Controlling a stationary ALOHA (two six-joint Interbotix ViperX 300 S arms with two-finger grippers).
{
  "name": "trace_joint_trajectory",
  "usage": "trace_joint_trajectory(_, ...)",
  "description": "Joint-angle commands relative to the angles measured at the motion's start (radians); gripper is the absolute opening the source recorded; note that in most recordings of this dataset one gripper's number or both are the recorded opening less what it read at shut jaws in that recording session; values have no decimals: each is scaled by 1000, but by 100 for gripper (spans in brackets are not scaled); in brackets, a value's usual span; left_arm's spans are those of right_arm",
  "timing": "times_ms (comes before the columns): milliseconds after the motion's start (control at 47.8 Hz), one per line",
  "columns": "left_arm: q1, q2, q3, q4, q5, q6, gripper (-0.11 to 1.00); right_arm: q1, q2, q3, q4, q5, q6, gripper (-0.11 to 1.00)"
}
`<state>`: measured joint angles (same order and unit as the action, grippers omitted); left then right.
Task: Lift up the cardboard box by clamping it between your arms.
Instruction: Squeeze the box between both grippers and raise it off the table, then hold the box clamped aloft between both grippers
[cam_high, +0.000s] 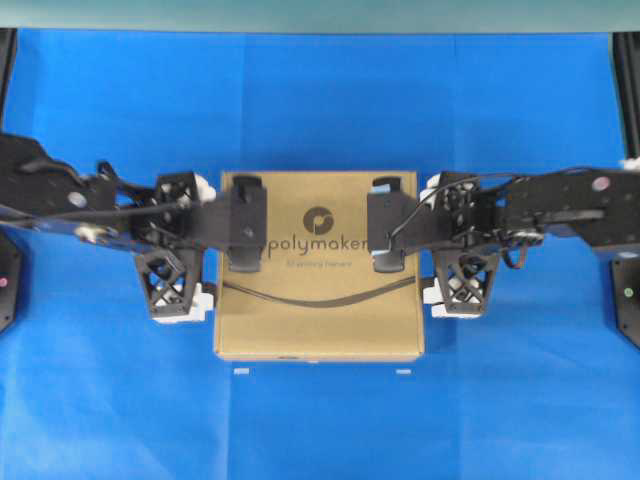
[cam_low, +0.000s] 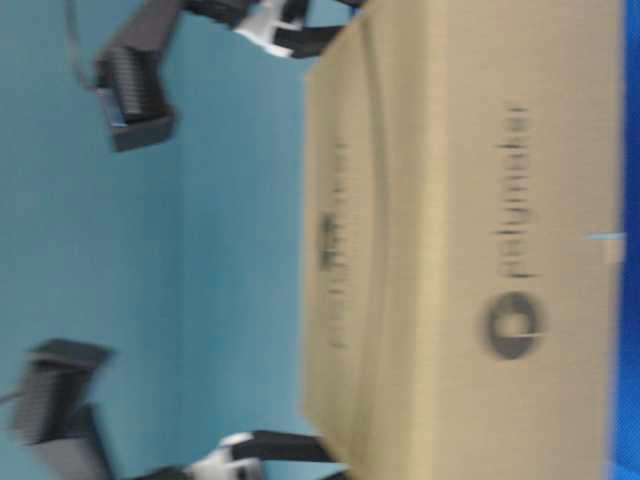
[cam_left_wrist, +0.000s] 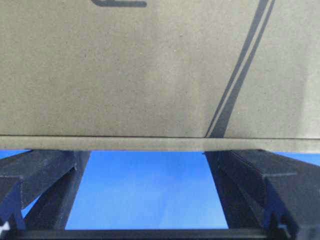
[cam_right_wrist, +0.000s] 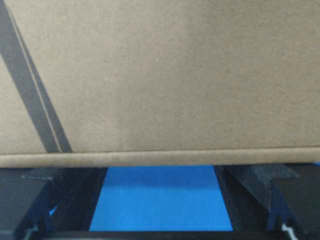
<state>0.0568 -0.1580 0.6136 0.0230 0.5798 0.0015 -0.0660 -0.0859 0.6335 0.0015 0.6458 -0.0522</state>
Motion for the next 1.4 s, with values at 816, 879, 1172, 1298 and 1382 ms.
trace_joint_trajectory(816,17,-117,-509,-2,422,-5,88,6,-127,-545,25,528,38,99)
trace_joint_trajectory(879,18,-115,-549,-2,449,-6,88,9,-124,-577,25,560,49,99)
trace_joint_trajectory(1172,17,-104,-621,0,531,-5,88,11,-121,-592,25,595,60,99)
trace_joint_trajectory(1298,15,-104,-621,-2,531,-6,88,11,-121,-583,25,595,63,99)
trace_joint_trajectory(1382,15,-104,-621,-2,531,-6,88,11,-123,-588,25,595,63,99)
